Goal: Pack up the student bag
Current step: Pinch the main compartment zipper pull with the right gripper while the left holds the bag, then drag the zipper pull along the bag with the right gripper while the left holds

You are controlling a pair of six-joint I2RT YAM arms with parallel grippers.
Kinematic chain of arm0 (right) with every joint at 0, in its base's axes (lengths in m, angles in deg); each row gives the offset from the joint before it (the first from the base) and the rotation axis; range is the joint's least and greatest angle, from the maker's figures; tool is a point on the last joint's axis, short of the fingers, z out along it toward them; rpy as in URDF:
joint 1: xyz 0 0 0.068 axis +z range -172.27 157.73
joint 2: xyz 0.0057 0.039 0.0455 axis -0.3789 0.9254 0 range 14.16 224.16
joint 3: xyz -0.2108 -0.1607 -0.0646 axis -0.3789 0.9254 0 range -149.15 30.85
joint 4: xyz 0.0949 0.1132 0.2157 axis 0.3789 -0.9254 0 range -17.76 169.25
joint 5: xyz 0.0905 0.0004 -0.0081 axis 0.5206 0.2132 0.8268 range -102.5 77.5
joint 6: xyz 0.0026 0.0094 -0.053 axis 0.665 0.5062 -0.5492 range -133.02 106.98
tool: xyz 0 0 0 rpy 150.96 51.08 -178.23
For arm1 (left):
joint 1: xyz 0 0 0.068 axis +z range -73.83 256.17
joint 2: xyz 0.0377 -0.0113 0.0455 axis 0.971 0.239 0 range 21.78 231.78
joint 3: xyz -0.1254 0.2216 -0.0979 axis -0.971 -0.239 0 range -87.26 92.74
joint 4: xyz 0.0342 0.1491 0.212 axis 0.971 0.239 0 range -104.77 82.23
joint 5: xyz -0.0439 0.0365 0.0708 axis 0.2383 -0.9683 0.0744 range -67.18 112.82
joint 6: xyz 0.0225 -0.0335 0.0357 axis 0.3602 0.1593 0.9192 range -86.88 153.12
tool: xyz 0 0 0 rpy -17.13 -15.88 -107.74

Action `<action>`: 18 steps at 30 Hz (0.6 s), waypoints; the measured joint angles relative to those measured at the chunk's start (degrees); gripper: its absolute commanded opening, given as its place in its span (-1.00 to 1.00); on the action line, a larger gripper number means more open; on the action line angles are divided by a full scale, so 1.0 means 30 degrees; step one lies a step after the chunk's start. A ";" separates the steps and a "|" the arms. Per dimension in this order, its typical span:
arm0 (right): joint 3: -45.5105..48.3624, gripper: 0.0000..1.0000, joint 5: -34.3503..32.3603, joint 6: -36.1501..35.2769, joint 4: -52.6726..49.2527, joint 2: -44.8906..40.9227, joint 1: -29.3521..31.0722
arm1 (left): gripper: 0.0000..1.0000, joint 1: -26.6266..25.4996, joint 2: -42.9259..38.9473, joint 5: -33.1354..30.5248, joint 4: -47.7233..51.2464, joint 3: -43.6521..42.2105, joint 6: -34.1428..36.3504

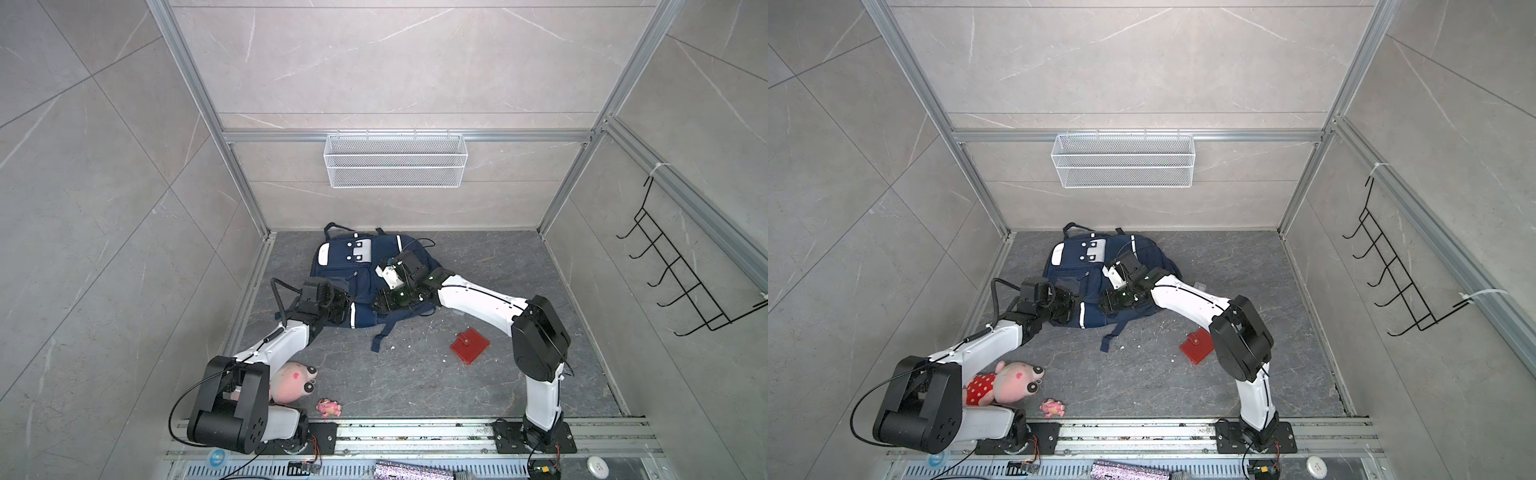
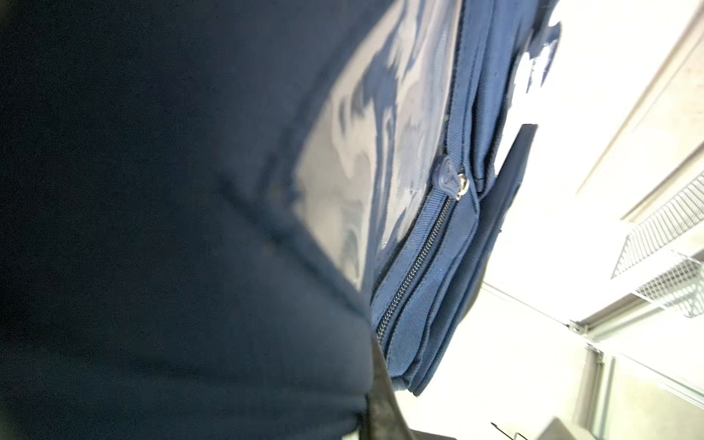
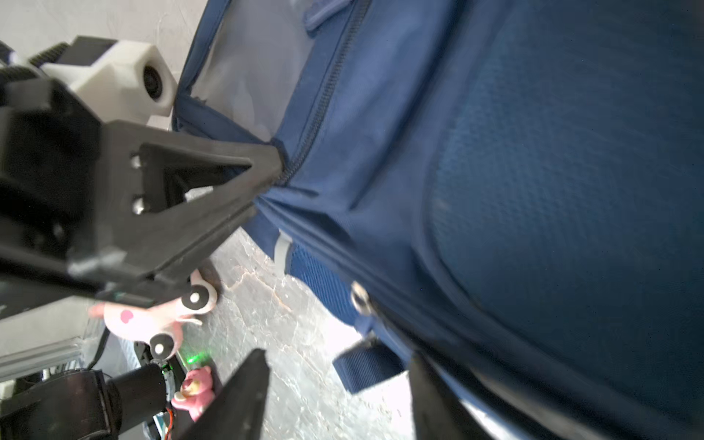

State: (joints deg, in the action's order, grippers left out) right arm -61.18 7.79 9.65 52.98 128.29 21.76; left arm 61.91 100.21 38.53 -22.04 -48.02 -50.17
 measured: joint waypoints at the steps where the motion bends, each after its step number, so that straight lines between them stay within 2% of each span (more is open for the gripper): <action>1: -0.0488 -0.04 -0.0153 -0.0124 -0.0313 0.0313 0.0000 | -1.00 -0.0124 0.0175 -0.0015 0.0000 0.0175 -0.0087; 9: -0.3191 -0.34 -0.1974 -0.0627 -0.3169 0.2127 0.0000 | -1.00 -0.0619 0.1260 -0.0131 0.0007 0.0874 -0.0386; 18: -0.5209 -0.21 -0.3614 -0.1035 -0.5348 0.3504 0.0321 | -1.00 -0.0678 0.1523 -0.0124 -0.0022 0.0954 -0.0787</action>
State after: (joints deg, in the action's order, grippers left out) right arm -76.81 -3.05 6.55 36.94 138.80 22.72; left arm 59.88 104.78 38.15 -22.11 -45.15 -52.53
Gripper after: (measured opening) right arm 0.390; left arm 0.070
